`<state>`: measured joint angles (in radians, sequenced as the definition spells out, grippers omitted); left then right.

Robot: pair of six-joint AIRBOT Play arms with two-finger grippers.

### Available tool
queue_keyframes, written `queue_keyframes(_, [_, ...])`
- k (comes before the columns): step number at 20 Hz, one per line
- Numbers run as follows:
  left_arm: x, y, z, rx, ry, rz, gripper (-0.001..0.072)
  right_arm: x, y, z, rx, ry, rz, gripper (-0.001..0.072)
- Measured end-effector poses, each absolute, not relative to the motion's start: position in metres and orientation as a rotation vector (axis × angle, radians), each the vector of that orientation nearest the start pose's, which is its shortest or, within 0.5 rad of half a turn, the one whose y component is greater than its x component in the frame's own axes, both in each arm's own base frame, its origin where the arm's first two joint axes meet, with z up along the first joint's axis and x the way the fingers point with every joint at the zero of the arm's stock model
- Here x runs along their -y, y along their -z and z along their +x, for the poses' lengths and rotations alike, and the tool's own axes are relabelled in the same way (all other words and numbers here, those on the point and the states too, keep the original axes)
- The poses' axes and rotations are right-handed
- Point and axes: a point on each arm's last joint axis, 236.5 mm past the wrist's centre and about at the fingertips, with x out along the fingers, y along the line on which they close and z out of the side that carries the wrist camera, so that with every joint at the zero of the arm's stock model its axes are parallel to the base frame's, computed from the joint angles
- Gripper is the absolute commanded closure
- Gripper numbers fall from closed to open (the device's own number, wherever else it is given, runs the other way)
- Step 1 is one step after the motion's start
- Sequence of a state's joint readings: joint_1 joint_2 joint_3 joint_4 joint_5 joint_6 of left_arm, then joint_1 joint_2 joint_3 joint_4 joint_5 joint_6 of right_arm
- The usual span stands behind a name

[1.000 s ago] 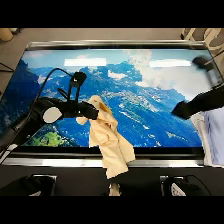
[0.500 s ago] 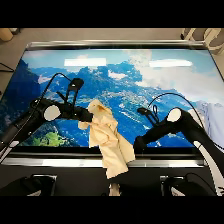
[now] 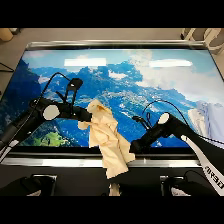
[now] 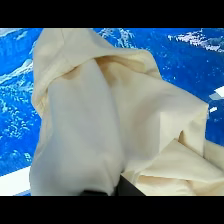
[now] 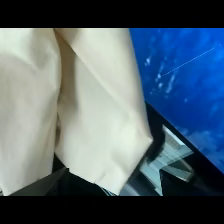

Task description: Fold the shirts.

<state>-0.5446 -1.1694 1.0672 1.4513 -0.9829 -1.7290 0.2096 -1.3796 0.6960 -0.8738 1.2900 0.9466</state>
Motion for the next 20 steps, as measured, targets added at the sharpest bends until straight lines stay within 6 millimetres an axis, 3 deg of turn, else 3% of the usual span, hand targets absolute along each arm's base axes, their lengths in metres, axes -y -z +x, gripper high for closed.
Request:
queue_keyframes(2, [0.225,-0.033,0.326,-1.126,0.454,0.046,0.0679,-0.196,0.097,0.179,-1.736,-0.96,0.204,0.0129])
queue_keyframes(3, [0.225,-0.033,0.326,-1.125,0.454,0.046,0.0679,-0.202,0.098,0.176,-1.739,-0.974,0.202,0.0219])
queue_keyframes(4, [0.225,-0.033,0.326,-1.125,0.454,0.046,0.0679,-0.206,0.101,0.174,-1.735,-0.983,0.182,0.0575])
queue_keyframes(5, [0.225,-0.033,0.327,-1.124,0.454,0.046,0.0679,-0.208,0.108,0.176,-1.722,-0.975,0.146,0.0693])
queue_keyframes(7, [0.226,-0.04,0.33,-1.107,0.457,0.043,0.068,-0.211,0.109,0.184,-1.689,-0.975,0.09,0.0694])
queue_keyframes(9, [0.227,-0.064,0.34,-1.044,0.459,0.047,0.068,-0.209,0.09,0.206,-1.612,-0.986,0.028,0.0694])
queue_keyframes(10, [0.226,-0.085,0.349,-0.987,0.456,0.052,0.068,-0.203,0.073,0.227,-1.541,-0.972,-0.016,0.0694])
queue_keyframes(12, [0.22,-0.144,0.365,-0.845,0.448,0.045,0.068,-0.184,0.013,0.283,-1.33,-0.922,-0.122,0.0694])
queue_keyframes(14, [0.207,-0.225,0.375,-0.661,0.434,0.015,0.068,-0.15,-0.088,0.343,-1.022,-0.795,-0.257,0.0694])
queue_keyframes(15, [0.198,-0.268,0.374,-0.564,0.429,-0.007,0.068,-0.132,-0.145,0.36,-0.867,-0.718,-0.316,0.0694])
queue_keyframes(16, [0.187,-0.315,0.367,-0.46,0.424,-0.03,0.068,-0.114,-0.209,0.369,-0.705,-0.631,-0.373,0.0694])
queue_keyframes(18, [0.166,-0.39,0.34,-0.289,0.423,-0.07,0.068,-0.085,-0.323,0.353,-0.422,-0.471,-0.469,0.0694])
queue_keyframes(20, [0.146,-0.441,0.305,-0.161,0.426,-0.101,0.068,-0.068,-0.401,0.314,-0.229,-0.36,-0.526,0.0694])
